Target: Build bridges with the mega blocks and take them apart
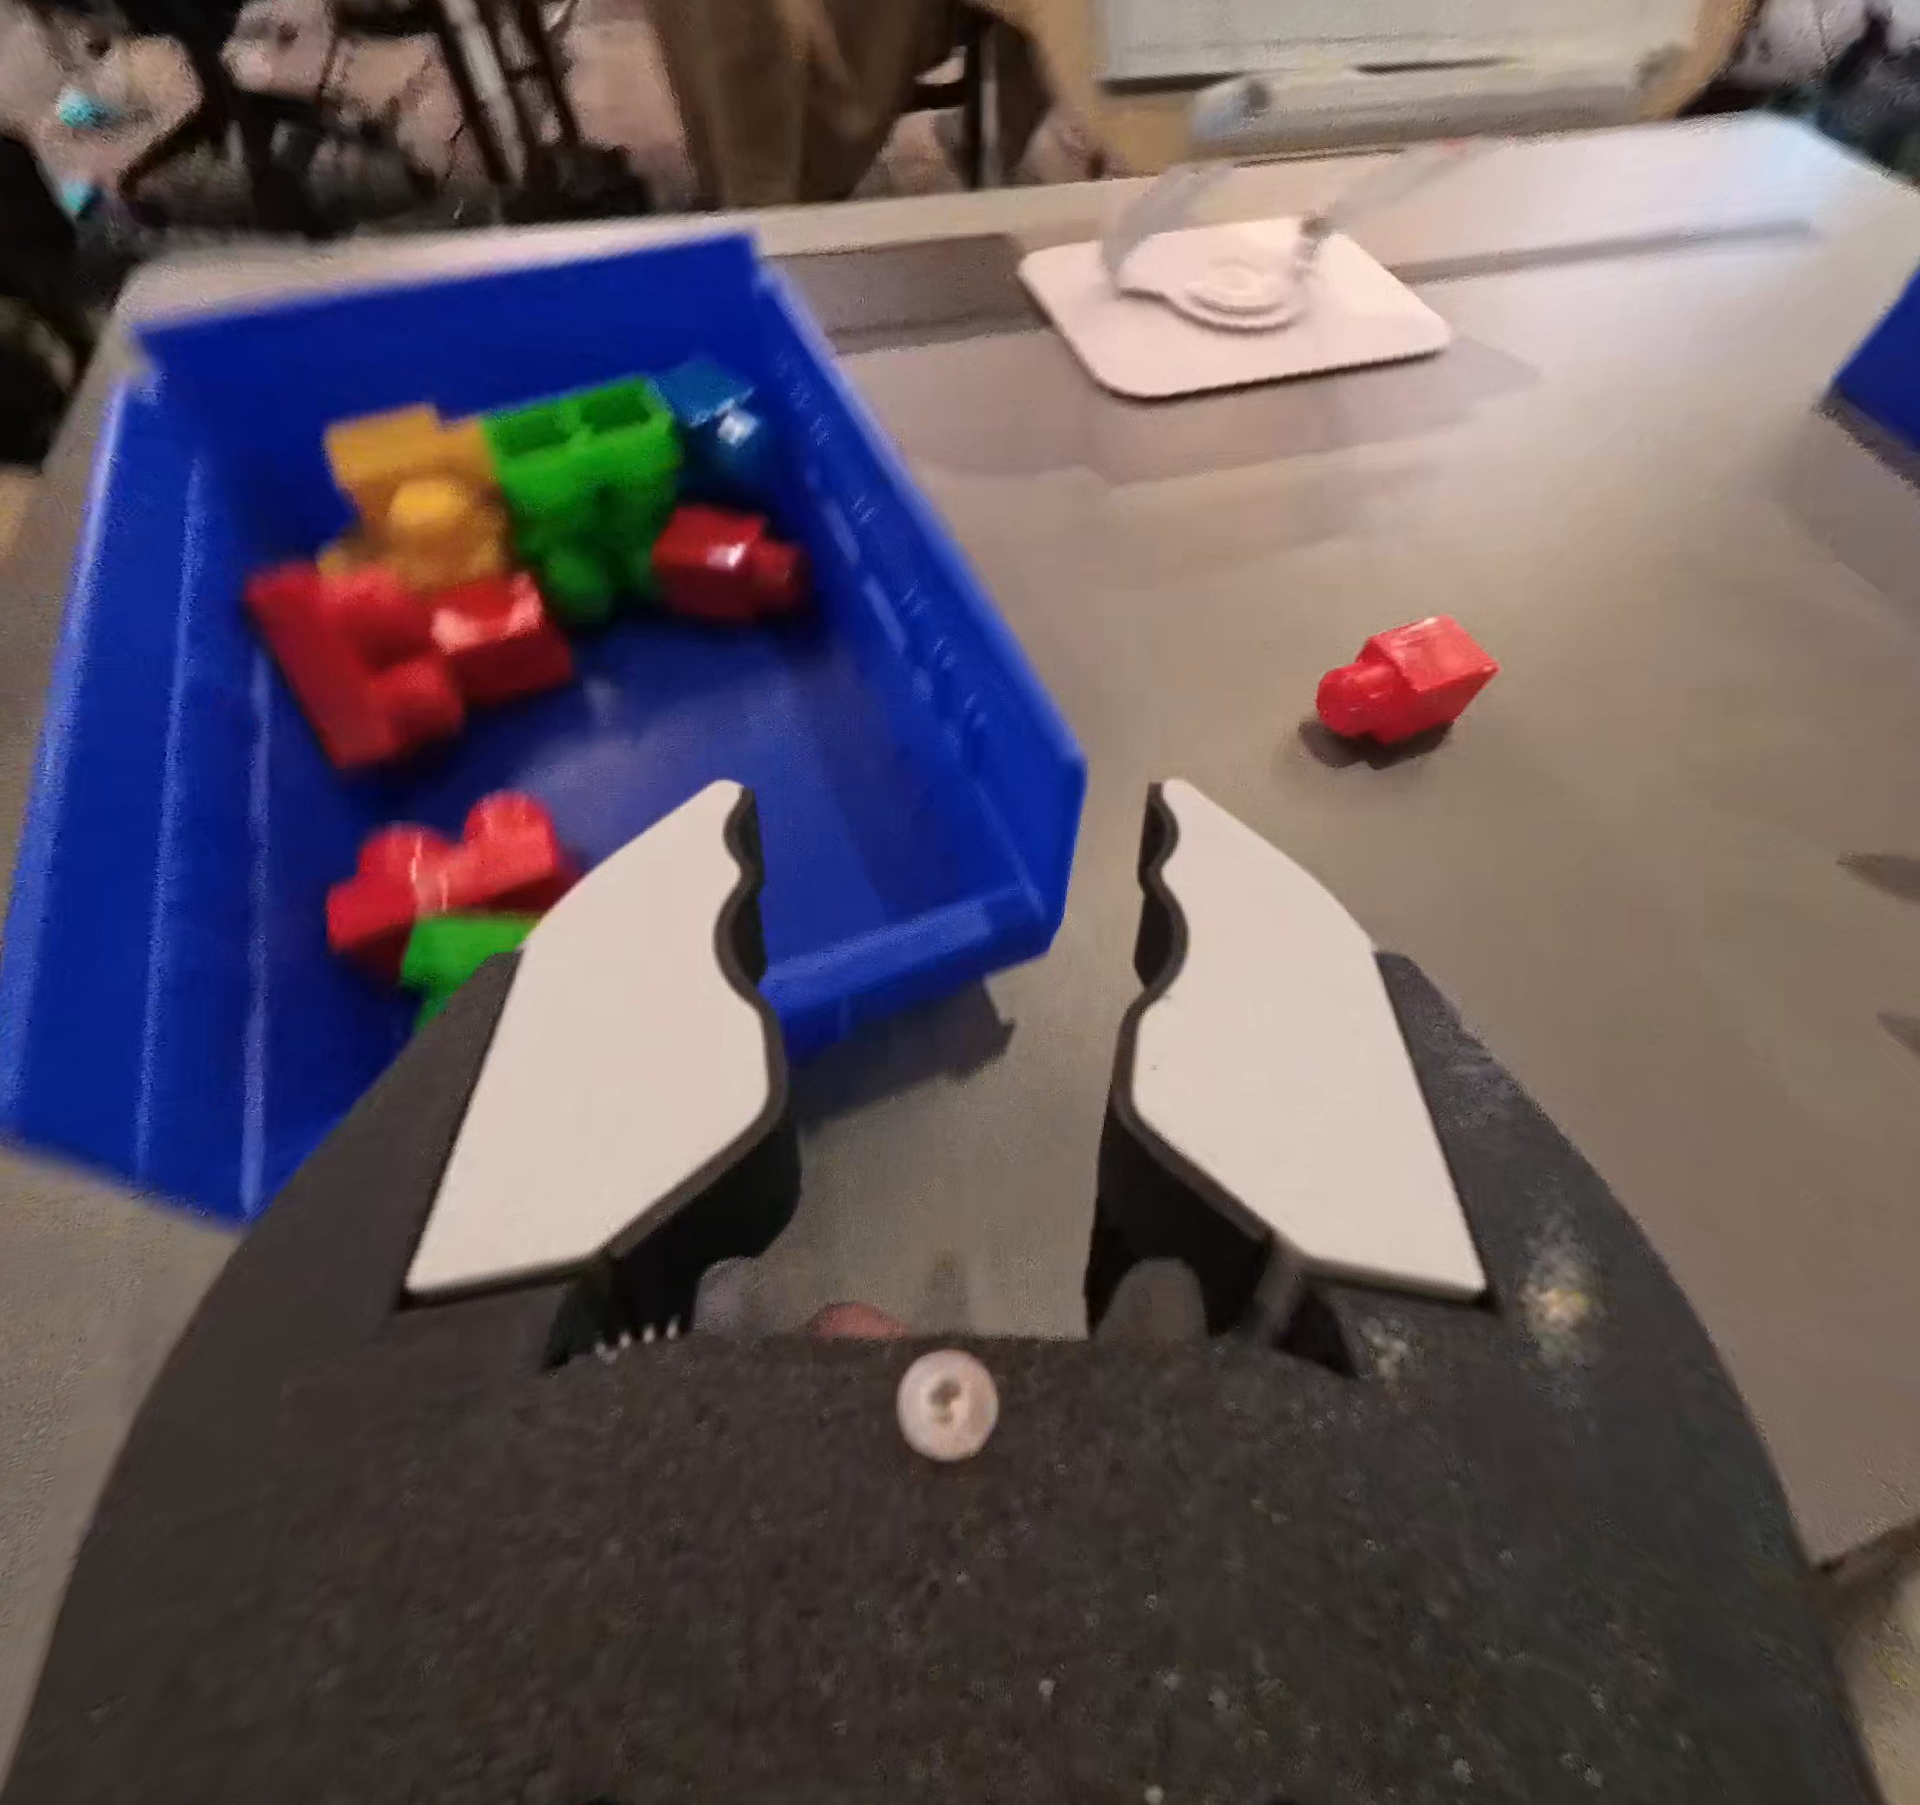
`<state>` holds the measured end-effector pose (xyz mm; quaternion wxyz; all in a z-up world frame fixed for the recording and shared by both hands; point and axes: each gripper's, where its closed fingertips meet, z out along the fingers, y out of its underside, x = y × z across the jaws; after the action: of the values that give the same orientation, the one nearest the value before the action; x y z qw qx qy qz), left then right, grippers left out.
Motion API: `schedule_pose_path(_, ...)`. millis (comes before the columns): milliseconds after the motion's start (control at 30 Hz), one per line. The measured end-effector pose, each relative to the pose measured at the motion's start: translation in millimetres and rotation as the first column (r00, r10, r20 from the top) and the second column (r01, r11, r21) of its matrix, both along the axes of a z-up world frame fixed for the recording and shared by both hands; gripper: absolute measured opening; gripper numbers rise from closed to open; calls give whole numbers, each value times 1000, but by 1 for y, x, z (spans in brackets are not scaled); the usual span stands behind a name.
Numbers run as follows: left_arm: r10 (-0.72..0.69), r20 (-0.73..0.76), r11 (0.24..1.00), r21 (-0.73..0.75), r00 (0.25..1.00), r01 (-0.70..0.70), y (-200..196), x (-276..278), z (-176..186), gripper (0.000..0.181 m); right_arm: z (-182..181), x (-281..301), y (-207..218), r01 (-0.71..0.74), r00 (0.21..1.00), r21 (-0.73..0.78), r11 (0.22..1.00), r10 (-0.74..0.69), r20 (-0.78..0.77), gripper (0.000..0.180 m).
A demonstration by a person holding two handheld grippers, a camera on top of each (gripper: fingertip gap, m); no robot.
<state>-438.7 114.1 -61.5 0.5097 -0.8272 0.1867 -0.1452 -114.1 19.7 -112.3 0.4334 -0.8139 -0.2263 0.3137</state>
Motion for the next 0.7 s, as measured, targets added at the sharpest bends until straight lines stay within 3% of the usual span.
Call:
schedule_pose_path(100,143,100,989,-62,985,-137,-14,-30,-17,69,-5,-5,1,-3,1000,-14,1000,3,-2,51)
schedule_pose_path(367,92,-55,986,-137,994,-98,-2,-32,-30,73,-10,-8,0,-9,1000,-24,1000,9,9,51)
schedule_pose_path(600,-15,-317,979,-198,948,-50,79,-38,-24,74,-9,-2,1,-1,1000,-21,1000,1,6,51)
schedule_pose_path(700,-123,-389,964,-267,913,17,116,-22,-39,74,-9,-2,1,-1,1000,-19,1000,1,6,51)
